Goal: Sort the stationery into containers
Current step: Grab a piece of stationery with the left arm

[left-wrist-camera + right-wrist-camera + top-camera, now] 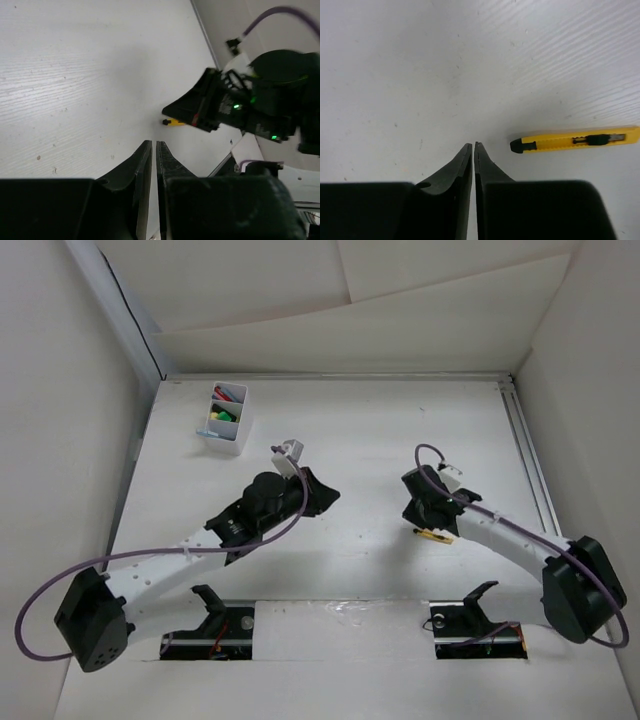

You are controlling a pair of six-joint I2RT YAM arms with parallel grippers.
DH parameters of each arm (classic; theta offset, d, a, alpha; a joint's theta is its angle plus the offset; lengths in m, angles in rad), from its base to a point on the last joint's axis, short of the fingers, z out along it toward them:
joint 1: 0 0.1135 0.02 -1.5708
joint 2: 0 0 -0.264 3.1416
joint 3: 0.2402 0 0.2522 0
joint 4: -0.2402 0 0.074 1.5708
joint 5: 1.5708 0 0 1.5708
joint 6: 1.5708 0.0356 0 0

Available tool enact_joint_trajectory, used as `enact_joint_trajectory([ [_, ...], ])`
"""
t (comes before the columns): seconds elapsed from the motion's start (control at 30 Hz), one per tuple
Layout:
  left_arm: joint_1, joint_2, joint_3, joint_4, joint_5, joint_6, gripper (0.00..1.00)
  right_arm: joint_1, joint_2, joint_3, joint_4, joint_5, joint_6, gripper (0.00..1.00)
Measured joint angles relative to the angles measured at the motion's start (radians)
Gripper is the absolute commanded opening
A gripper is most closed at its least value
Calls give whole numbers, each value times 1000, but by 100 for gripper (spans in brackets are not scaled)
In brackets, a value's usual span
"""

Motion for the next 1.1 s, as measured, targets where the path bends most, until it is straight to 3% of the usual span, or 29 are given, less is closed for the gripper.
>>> enact_joint_trajectory([
  [0.07, -8, 47, 5, 2, 5, 8, 7, 2, -61, 43, -60, 71, -18, 0],
  [0.27, -96, 269, 106, -19, 12, 36, 12, -40, -219, 199, -150, 208, -101, 0],
  [0.37, -181, 408, 222, -69, -38, 49, 20, -81, -262, 321, -152, 250, -154, 10],
  [0.53, -320, 692, 498, -156, -100, 45, 22, -106, -296, 428, -145, 269, -242, 32],
  [0.7, -356, 896, 593, -161, -82, -16, 30, -113, -343, 436, -148, 232, -300, 54],
  [0.8, -351, 996, 632, -169, -68, -60, 31, -121, -375, 450, -154, 182, -341, 59],
  [1.1, -343, 1123, 783, -130, -15, -164, 31, -124, -378, 502, -146, 36, -414, 60],
])
